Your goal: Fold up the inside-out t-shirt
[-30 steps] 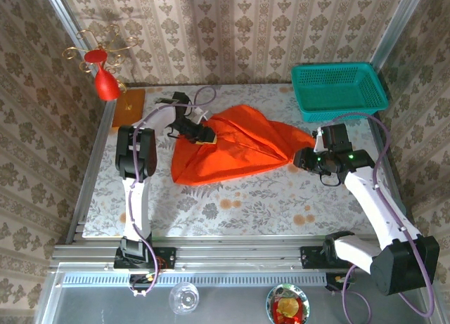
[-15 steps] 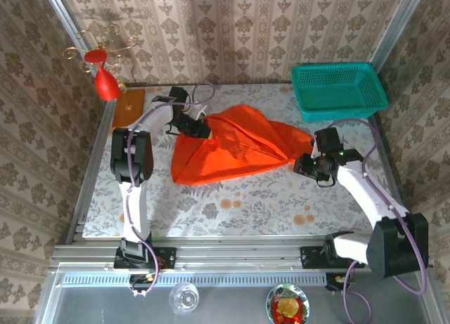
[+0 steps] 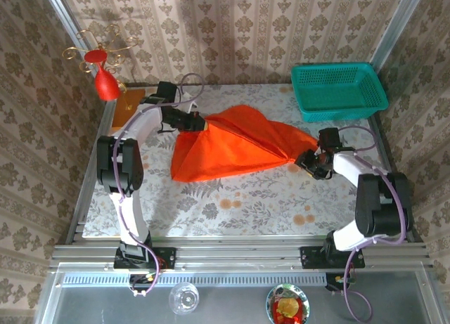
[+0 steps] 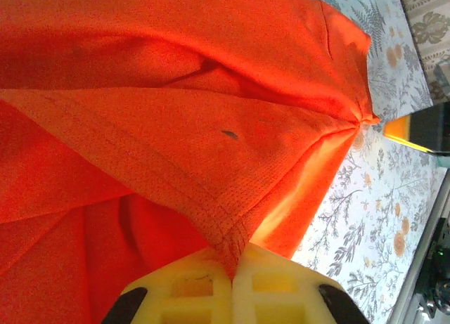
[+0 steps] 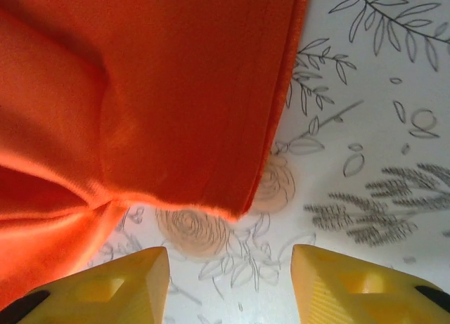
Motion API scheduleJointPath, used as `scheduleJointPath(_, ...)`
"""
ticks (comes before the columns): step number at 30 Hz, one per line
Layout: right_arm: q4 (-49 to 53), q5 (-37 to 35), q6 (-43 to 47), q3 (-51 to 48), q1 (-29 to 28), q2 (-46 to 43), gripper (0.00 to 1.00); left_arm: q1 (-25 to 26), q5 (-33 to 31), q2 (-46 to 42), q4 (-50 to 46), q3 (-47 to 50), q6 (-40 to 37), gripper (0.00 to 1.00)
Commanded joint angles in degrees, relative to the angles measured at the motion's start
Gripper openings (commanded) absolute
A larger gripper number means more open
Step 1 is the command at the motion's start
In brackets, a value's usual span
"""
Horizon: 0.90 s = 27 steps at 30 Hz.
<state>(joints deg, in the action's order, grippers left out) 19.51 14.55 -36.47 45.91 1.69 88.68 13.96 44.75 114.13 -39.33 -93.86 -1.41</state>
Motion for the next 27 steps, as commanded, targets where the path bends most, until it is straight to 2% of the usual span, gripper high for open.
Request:
scheduleJointPath(1, -3.6, 2.7, -3.3, 2.7, 0.5, 3.5, 0.50, 0.5, 1.4, -1.7, 0.2, 0.7, 0.7, 0.00)
scheduleJointPath(4, -6.3, 4.6, -4.5, 3.3, 0.6, 5.8, 0.48, 0.6, 1.2, -2.4, 0.0, 0.9, 0.6, 0.00)
scheduleJointPath(6, -7.4, 4.9, -4.9, 3.6, 0.8, 6.2, 0.41, 0.7, 1.1, -3.1, -0.2, 1.0, 0.4, 0.00)
scheduleJointPath(12, -5.1, 5.4, -3.1, 8.9, 2.4, 4.5, 0.01, 0.8, 1.5, -6.0, -0.9, -2.3, 2.4, 0.00)
scheduleJointPath(16, 2.5, 4.7, 0.4, 18.9, 4.1, 0.4, 0.00, 0.6, 1.0, -6.2, -5.5, -15.4, 3.2, 0.00)
scheduleJointPath(21, 10.7, 6.5, 2.4, 36.4, 6.6, -4.4, 0.00, 0.2, 0.1, 1.5, -18.4, -49.2, 2.3, 0.00)
scheduleJointPath(24, 14.5, 7.5, 2.8, 46.0, 8.2, -6.6, 0.00, -2.2, 5.9, 6.3, -17.5, -66.4, 9.9, 0.00)
scheduleJointPath(25, 15.0, 8.1, 3.0, 48.1, 8.5, -7.3, 0.00, -3.4, 8.7, 5.7, -13.2, -66.4, 13.9, 0.00)
scheduleJointPath(27, 16.3, 9.8, 4.1, 51.8, 8.5, -8.5, 0.00, -5.6, 12.6, 1.0, -1.8, -59.2, 21.4, 0.00)
